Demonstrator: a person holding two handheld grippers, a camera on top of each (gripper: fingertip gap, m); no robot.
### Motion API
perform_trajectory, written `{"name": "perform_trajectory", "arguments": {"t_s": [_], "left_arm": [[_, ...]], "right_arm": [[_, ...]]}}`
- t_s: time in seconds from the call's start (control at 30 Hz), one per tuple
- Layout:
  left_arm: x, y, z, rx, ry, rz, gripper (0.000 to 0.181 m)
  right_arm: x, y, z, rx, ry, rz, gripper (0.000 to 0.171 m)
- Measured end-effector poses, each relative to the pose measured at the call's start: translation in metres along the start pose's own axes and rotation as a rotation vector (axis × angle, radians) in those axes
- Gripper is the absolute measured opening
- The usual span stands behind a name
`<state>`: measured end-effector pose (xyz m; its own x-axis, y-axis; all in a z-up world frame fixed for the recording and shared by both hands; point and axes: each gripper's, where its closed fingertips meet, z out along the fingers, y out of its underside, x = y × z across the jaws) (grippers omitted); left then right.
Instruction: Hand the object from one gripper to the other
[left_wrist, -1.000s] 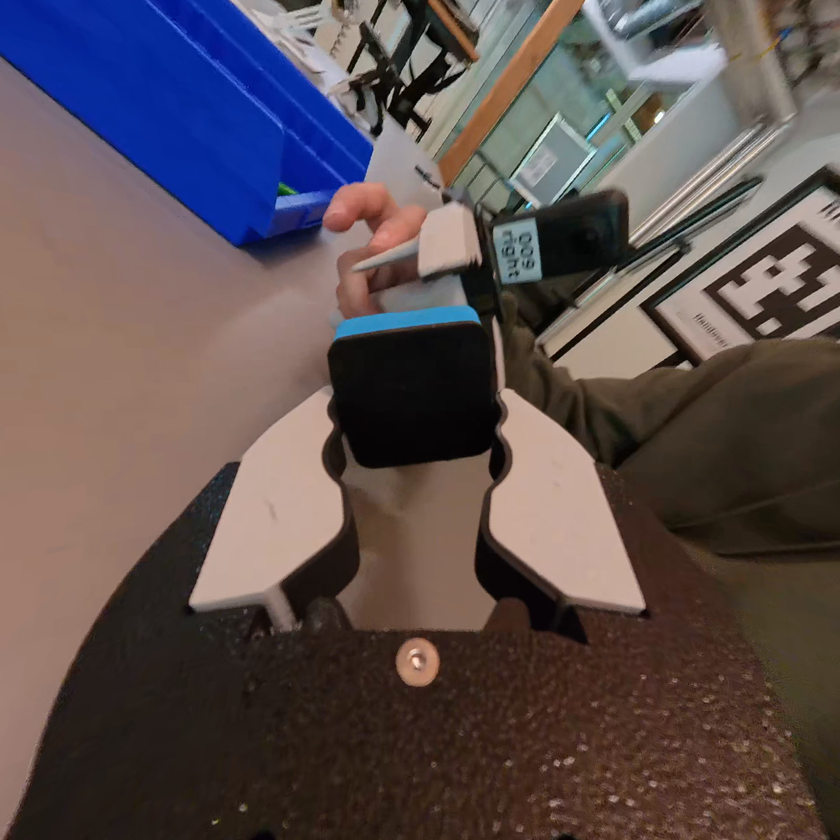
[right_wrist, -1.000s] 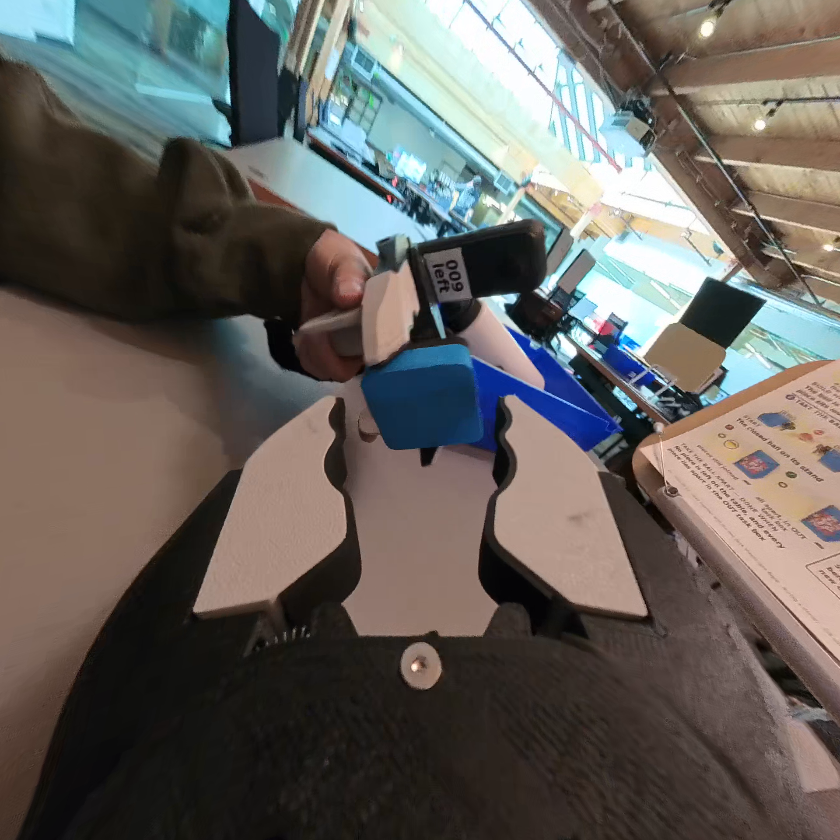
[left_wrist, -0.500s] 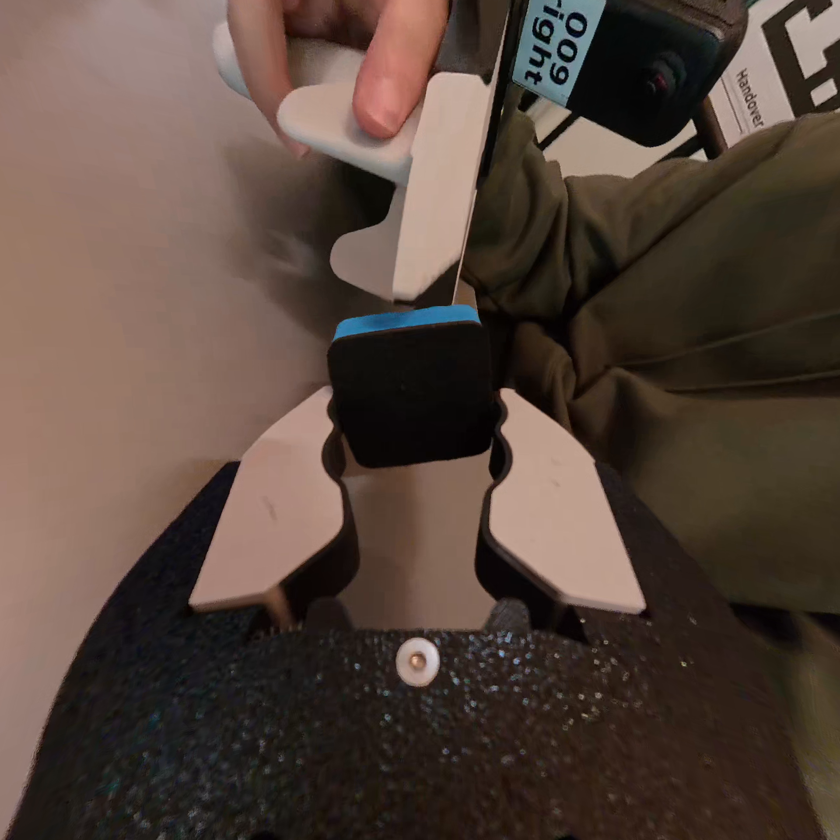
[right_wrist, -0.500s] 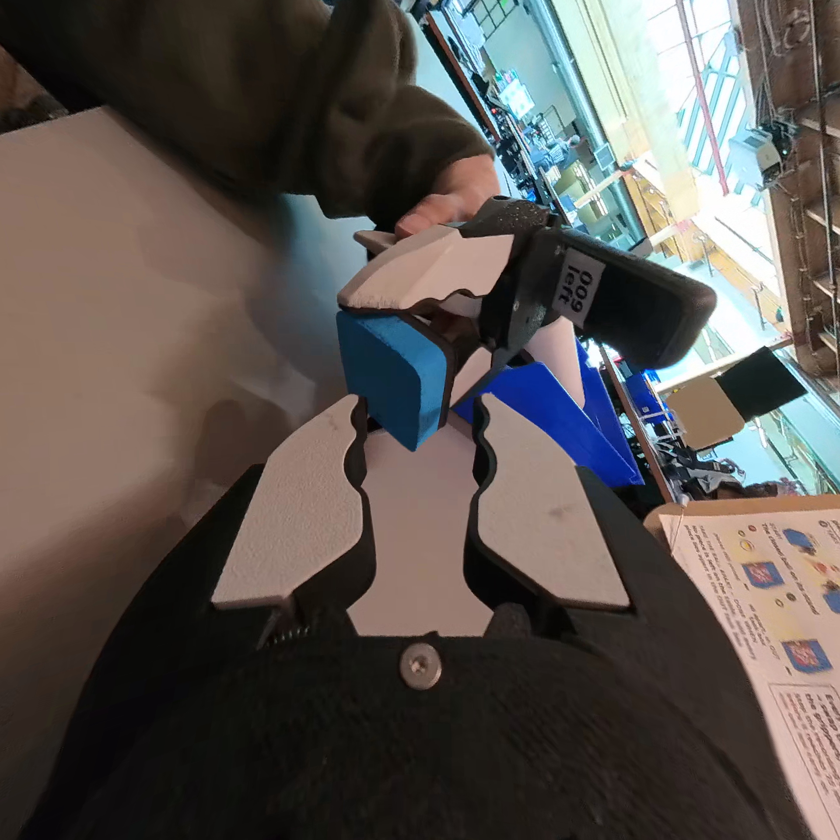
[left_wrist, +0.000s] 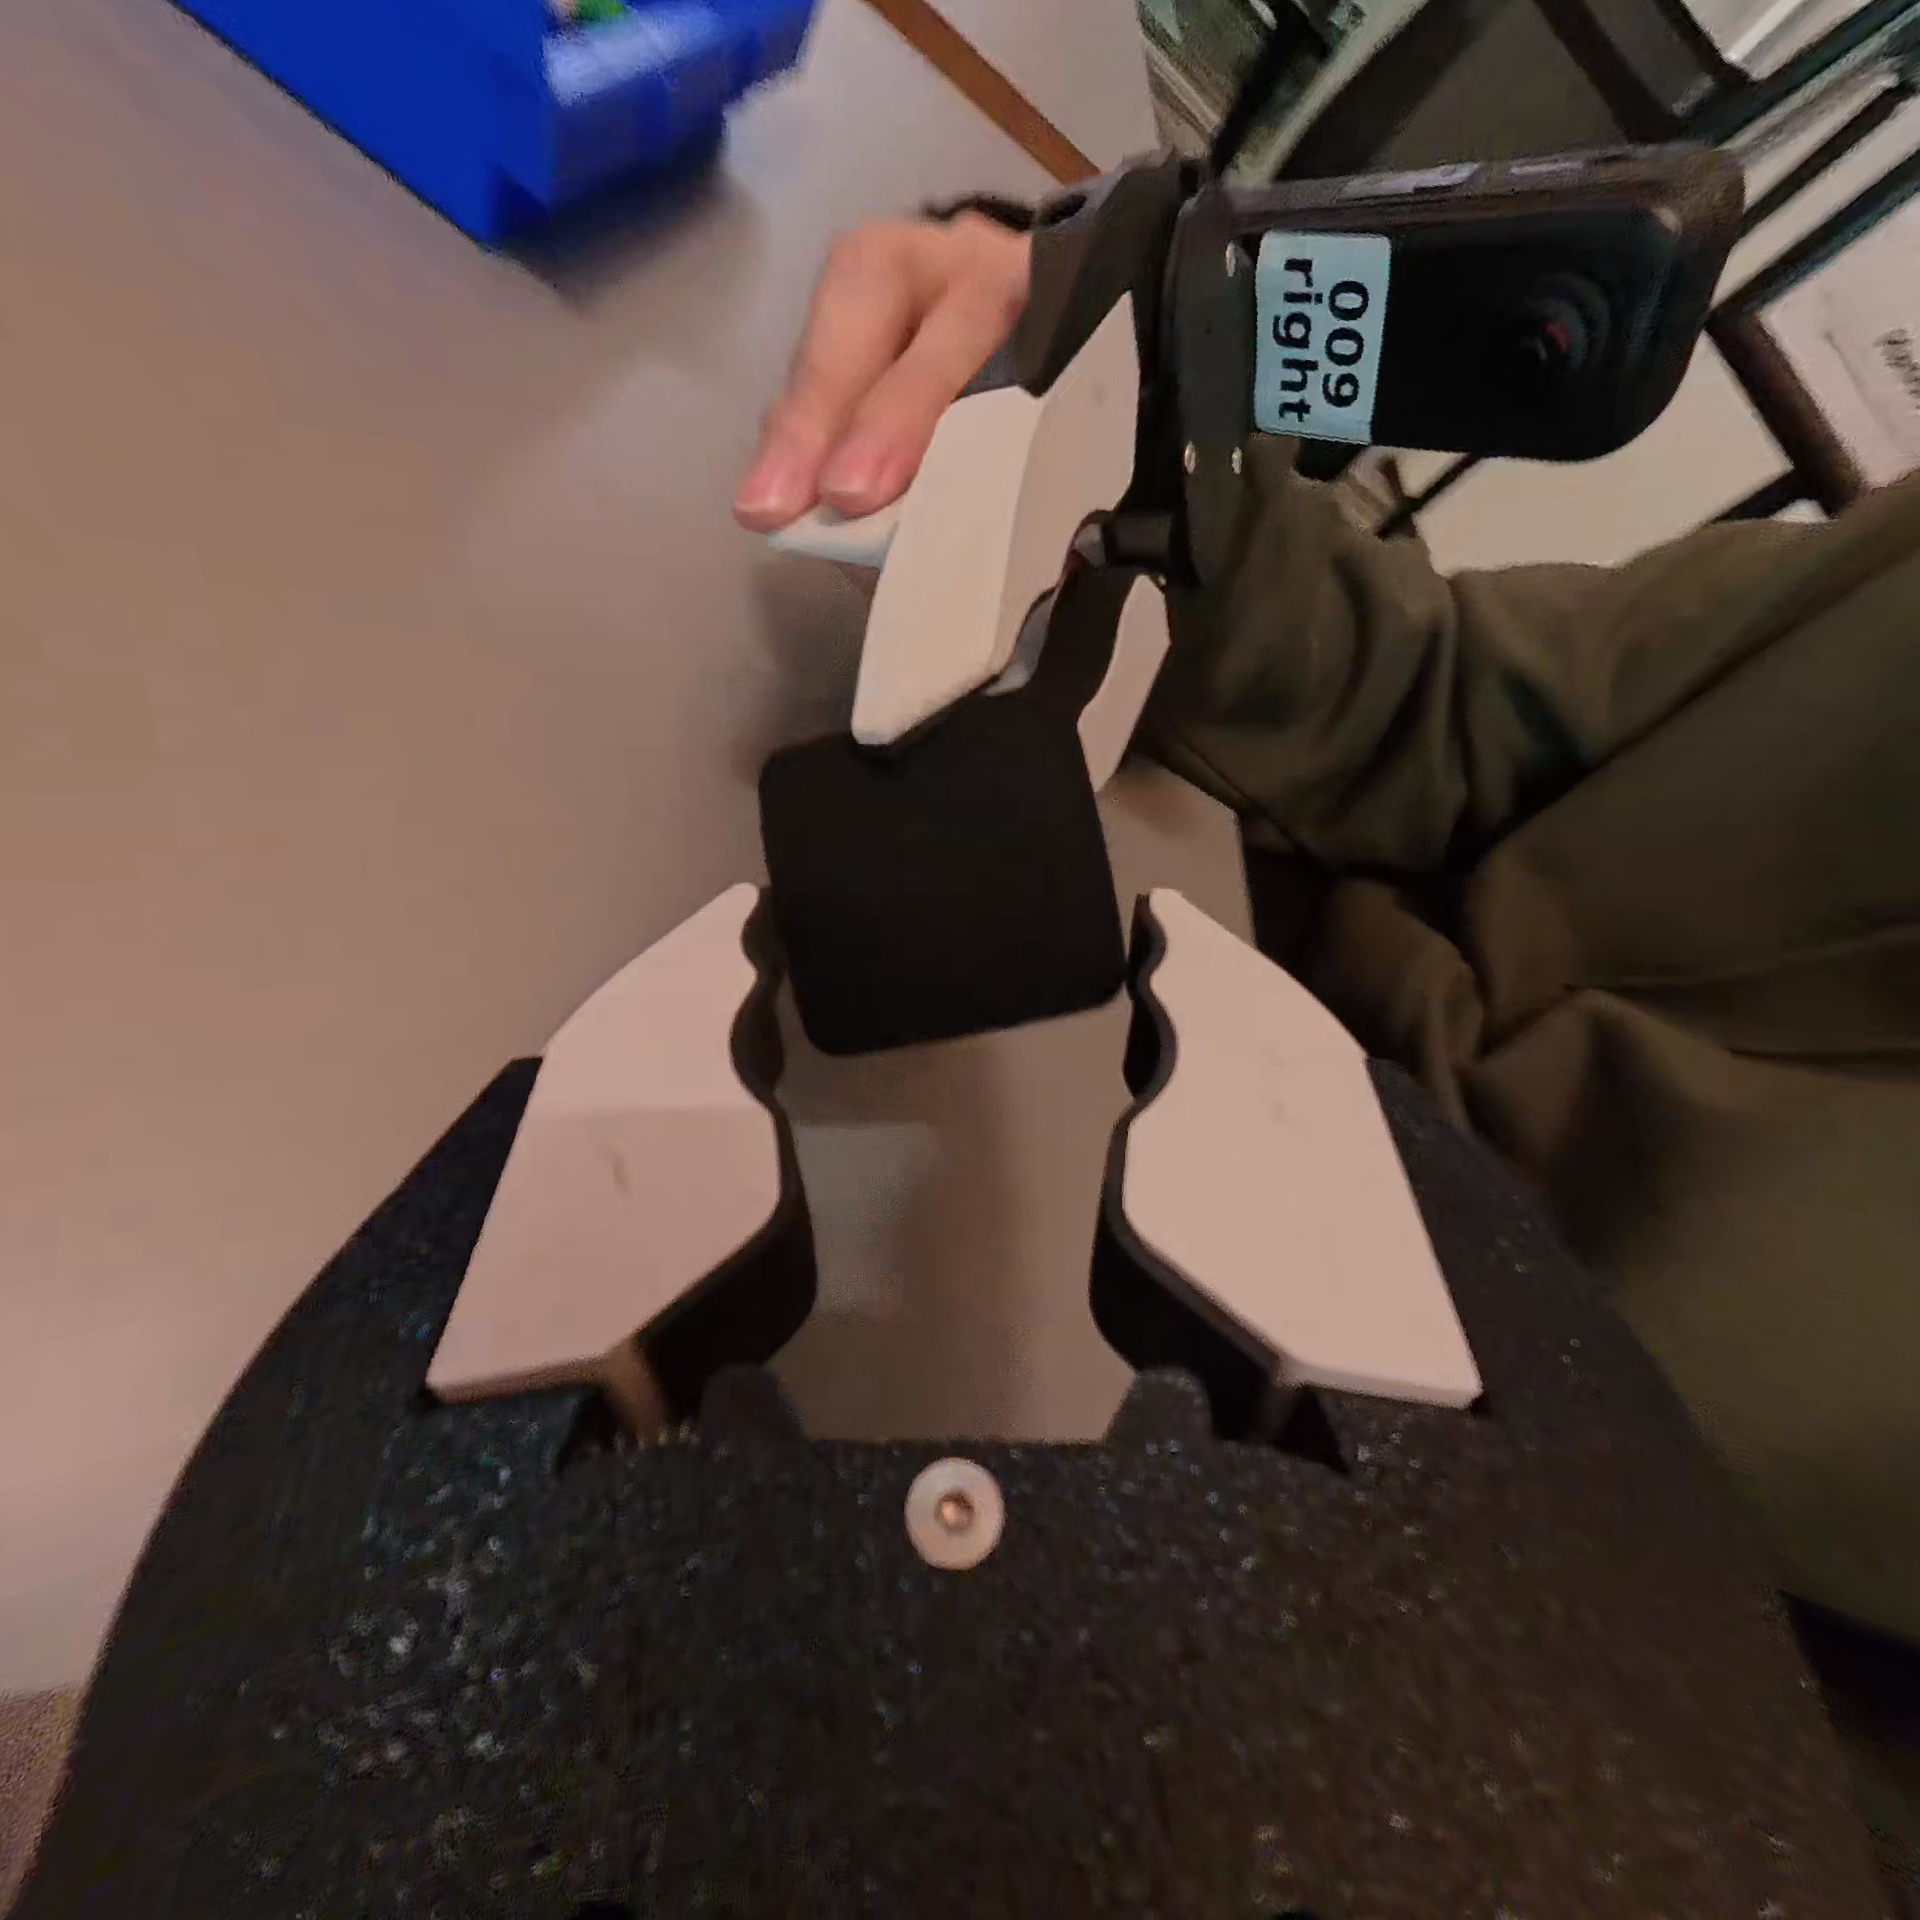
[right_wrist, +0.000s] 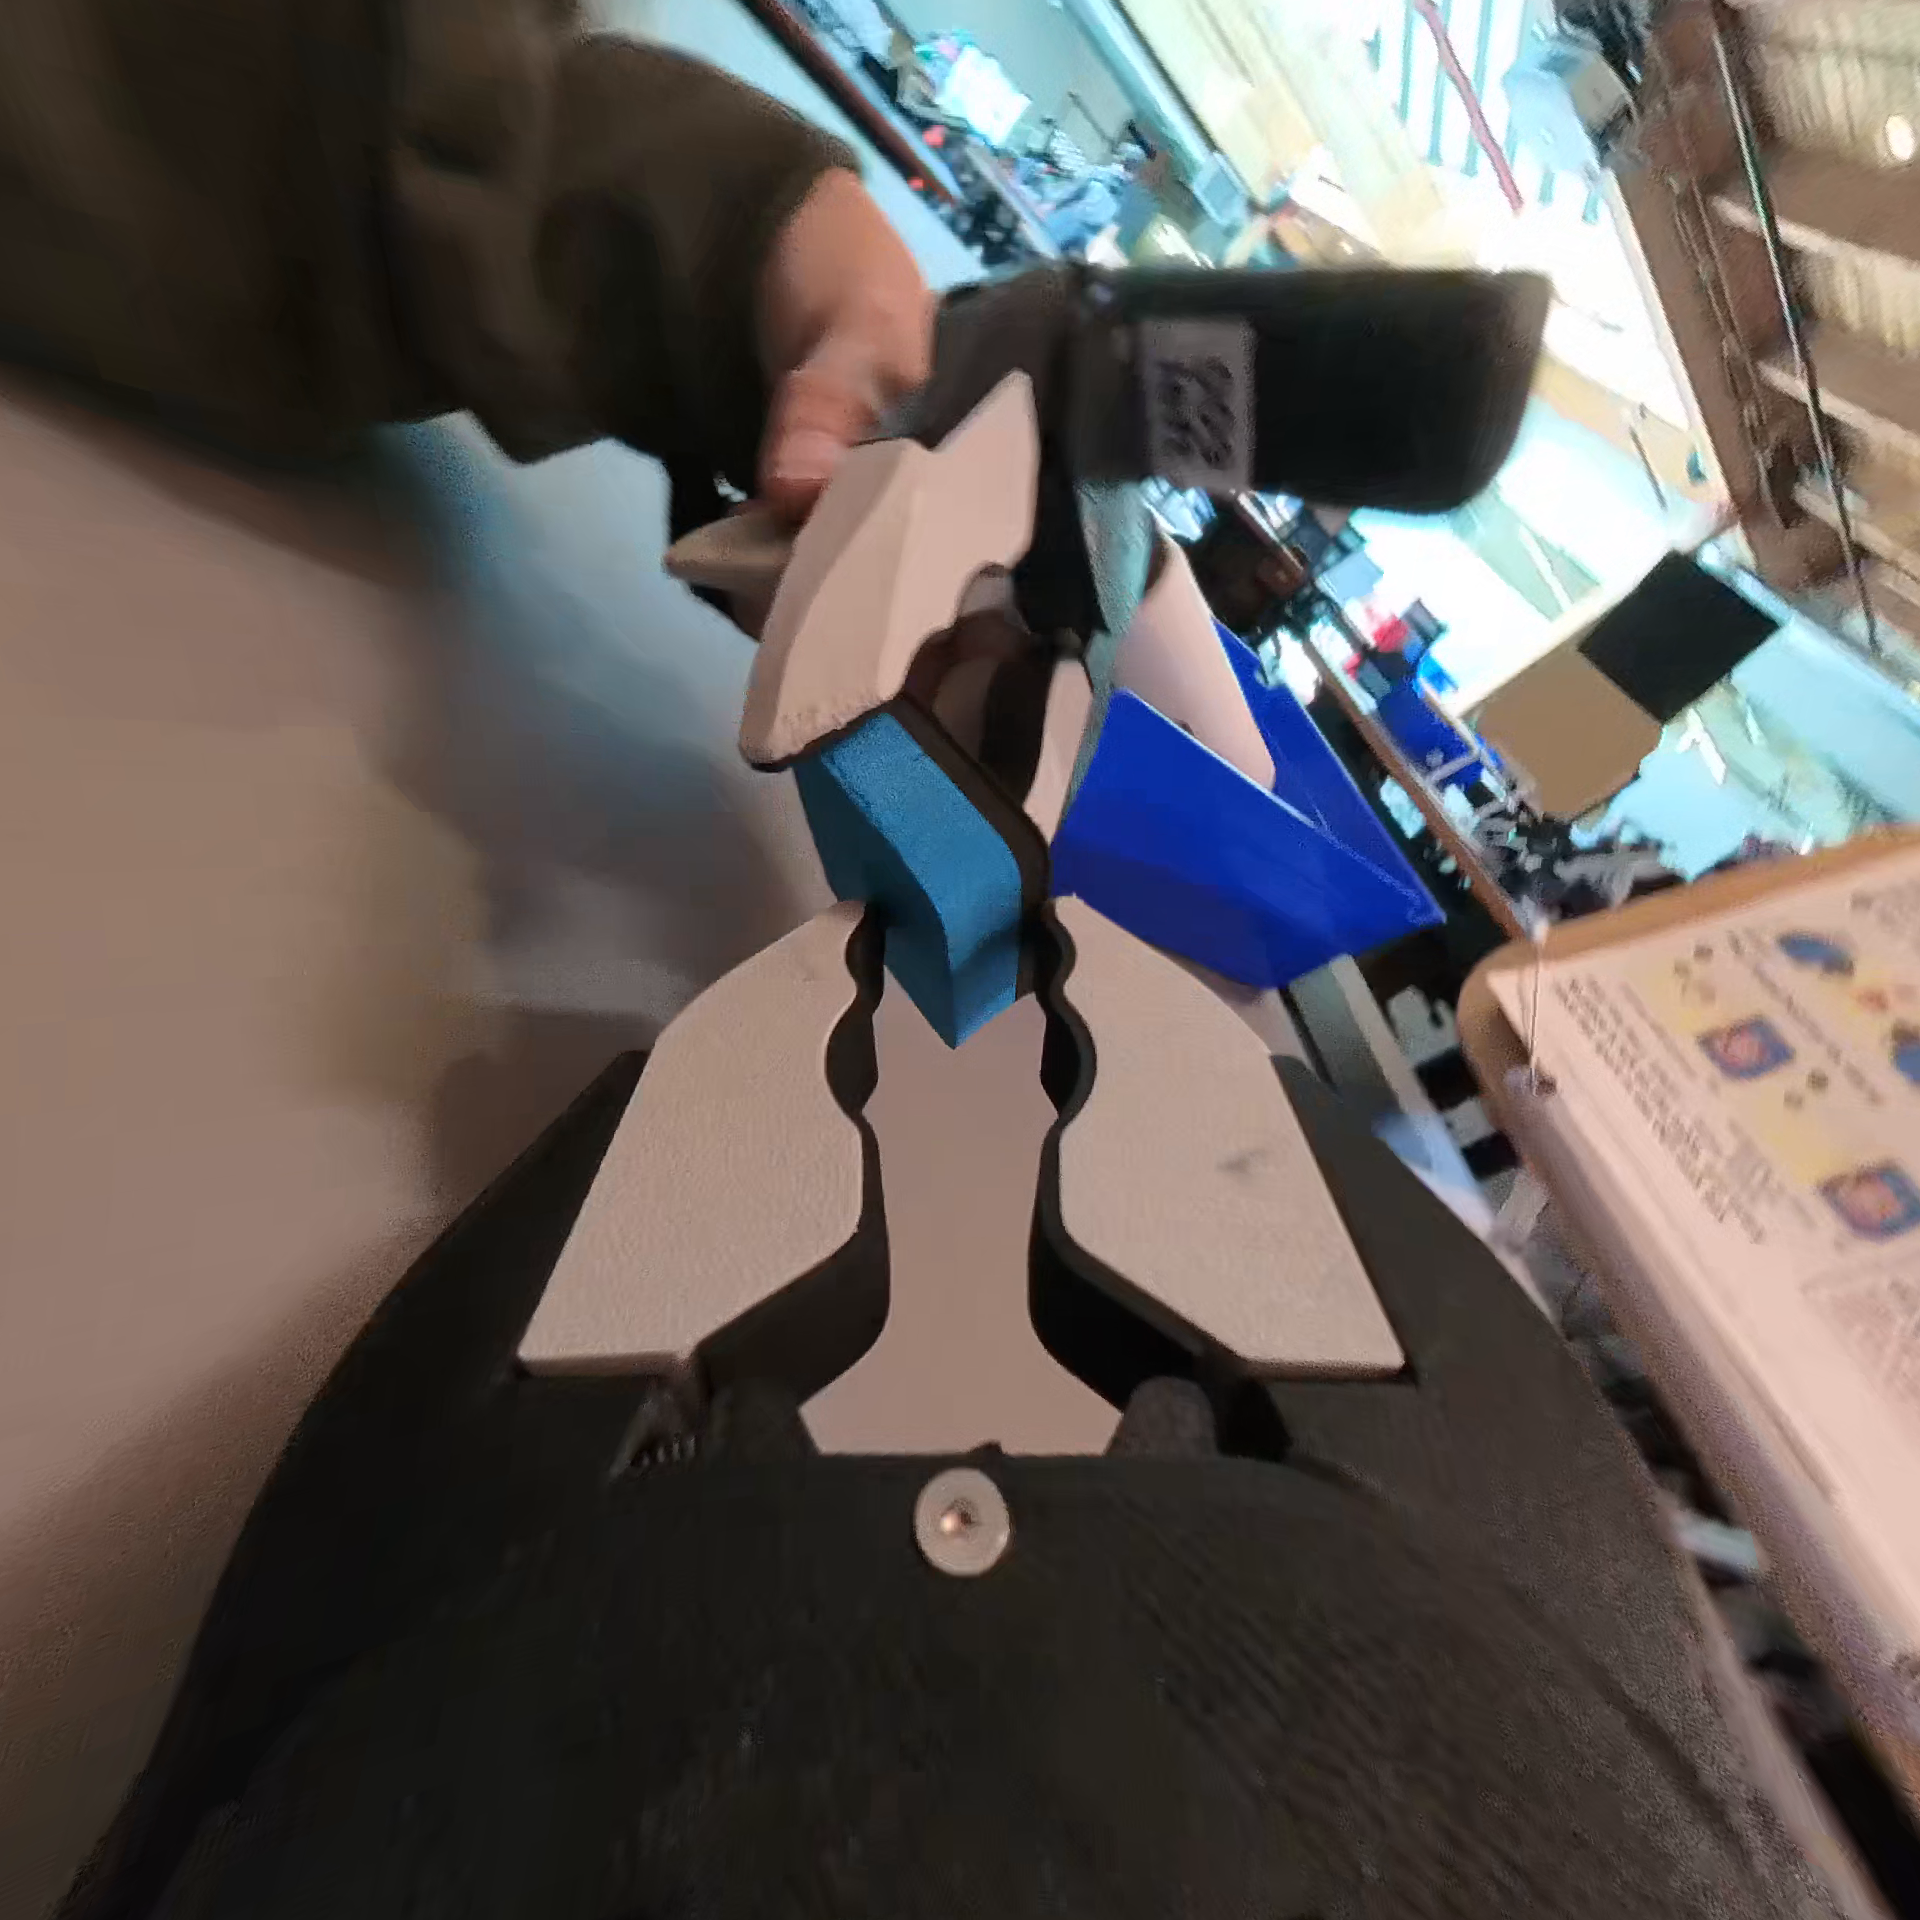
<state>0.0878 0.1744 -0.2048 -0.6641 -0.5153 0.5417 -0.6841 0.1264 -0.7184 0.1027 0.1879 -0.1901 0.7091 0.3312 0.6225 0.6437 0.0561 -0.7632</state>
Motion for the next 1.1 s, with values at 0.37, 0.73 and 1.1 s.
{"name": "perform_trajectory", "arguments": {"t_s": [0.37,0.73,1.1], "left_arm": [[-0.005,-0.06,-0.032,0.299,-0.438,0.619,0.033],[-0.008,-0.059,-0.014,0.257,-0.427,0.552,0.022],[0.003,-0.087,-0.023,0.697,-0.121,0.332,0.021]], "right_arm": [[0.041,0.005,-0.018,0.21,0.008,0.726,0.028],[0.04,0.007,-0.018,0.182,0.033,0.657,0.029],[0.058,-0.007,-0.028,0.394,0.093,0.797,0.032]]}}
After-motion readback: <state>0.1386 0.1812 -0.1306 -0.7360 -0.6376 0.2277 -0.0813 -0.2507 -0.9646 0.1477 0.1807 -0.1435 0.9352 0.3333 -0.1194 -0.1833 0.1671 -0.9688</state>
